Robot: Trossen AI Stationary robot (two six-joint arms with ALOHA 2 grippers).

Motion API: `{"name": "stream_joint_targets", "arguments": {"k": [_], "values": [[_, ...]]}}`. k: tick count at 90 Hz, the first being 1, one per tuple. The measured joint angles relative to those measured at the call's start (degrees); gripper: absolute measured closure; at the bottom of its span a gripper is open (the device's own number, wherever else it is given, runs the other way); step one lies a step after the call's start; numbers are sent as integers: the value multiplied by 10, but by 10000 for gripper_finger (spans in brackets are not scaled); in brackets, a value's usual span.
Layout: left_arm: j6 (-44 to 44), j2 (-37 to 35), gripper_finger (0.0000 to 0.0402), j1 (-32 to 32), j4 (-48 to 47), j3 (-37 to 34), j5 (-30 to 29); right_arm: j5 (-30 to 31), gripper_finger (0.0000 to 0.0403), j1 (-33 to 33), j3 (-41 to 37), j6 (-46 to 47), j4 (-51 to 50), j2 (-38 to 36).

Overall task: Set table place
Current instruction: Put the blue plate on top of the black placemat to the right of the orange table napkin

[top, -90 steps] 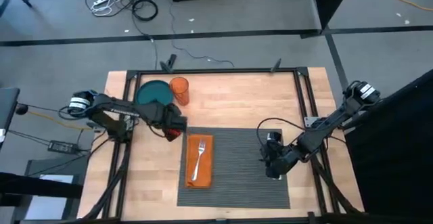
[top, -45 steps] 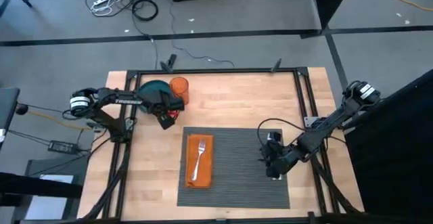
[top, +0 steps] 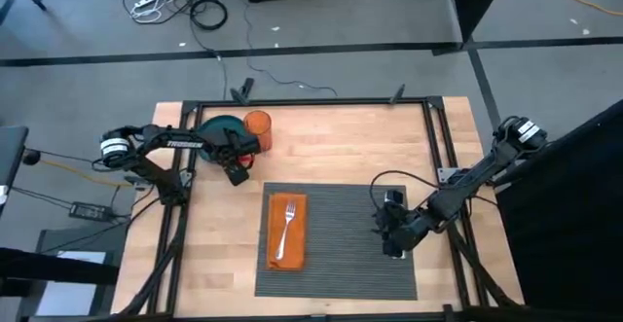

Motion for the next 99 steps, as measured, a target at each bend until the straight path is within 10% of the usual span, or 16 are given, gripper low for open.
{"name": "stream_joint_targets", "arguments": {"k": [11, 49, 99], "values": [[-3, 0, 389, -4, 2, 0, -2, 0, 233, 0, 0, 0, 0, 0], [-166, 0, 401, -121, -161, 107, 2, -19, 236, 0, 0, -2, 0, 0], [-422, 46, 402, -499, -206, 356, 76, -67, 238, 0, 0, 16, 1, 0]]}}
